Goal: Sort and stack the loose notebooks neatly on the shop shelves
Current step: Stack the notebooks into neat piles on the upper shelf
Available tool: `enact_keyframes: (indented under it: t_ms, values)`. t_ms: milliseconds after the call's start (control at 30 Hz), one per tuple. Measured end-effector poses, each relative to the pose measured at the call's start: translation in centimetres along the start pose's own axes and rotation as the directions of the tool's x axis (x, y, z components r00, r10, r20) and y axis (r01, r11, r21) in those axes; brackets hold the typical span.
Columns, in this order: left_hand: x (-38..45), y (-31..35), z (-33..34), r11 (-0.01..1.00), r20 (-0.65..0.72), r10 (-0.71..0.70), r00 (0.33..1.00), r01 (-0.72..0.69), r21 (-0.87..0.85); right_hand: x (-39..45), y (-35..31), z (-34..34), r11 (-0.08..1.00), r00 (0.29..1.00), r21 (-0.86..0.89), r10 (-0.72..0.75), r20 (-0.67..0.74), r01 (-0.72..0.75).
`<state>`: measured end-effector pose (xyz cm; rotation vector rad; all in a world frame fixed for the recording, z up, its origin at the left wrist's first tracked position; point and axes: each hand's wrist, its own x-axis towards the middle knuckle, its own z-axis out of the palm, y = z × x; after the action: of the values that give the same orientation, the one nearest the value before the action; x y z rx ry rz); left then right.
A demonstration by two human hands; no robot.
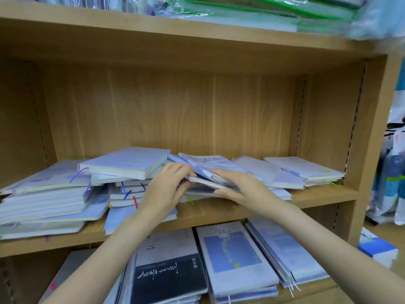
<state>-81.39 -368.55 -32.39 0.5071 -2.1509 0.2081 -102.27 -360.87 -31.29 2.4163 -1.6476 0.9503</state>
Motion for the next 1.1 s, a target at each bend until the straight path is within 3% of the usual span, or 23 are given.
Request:
enact_keyframes:
  t_ms: [100, 200, 300, 400, 633, 800, 867, 1100]
  values:
    - [0.2, 0.5, -0.5, 0.993, 0.026, 0.012, 1.000, -0.009, -0.116, -0.4, -0.3, -0.7, 0.997, 0.999, 0.069, 0.044, -0.027, -0.042]
    - [1.7, 0.9, -1.3, 0.959, 0.037, -0.106, 0.994, 0.112, -0.259, -0.2, -0.6, -1.7, 0.980, 0.992, 0.166, 0.120, -0.041, -0.112]
    - [3.7, 0.4, -2.0, 0.968, -0.054, -0.136, 0.989, 0.122, -0.220, -0.1, -0.2, -3.5, 0.945, 0.988, 0.290, 0.157, -0.005, -0.148]
    - [5.1, -0.2, -2.2, 0.964, -0.084, -0.162, 0.983, 0.140, -0.225, -0.7, 0.9, -4.2, 0.951, 0.985, 0.257, 0.170, 0.035, -0.174]
    - [10.7, -0.1, -4.8, 0.914, -0.181, -0.301, 0.936, 0.229, -0.335, 0.6, 2.5, -5.7, 0.967, 0.941, 0.064, 0.254, -0.224, -0.246]
    - [11.9, 0.6, -5.8, 0.875, -0.208, -0.375, 0.903, 0.271, -0.401, 2.7, 1.3, -7.1, 0.976, 0.876, -0.037, 0.174, -0.449, -0.213]
    - [12.4, 1.2, -6.8, 0.842, -0.226, -0.407, 0.885, 0.268, -0.468, 3.8, 0.7, -8.4, 0.976, 0.807, -0.034, 0.156, -0.569, -0.213]
    - [14.8, 3.2, -7.5, 0.926, -0.338, -0.326, 0.883, 0.226, -0.304, 3.5, 1.6, -11.4, 0.923, 0.630, 0.238, 0.381, -0.677, -0.302]
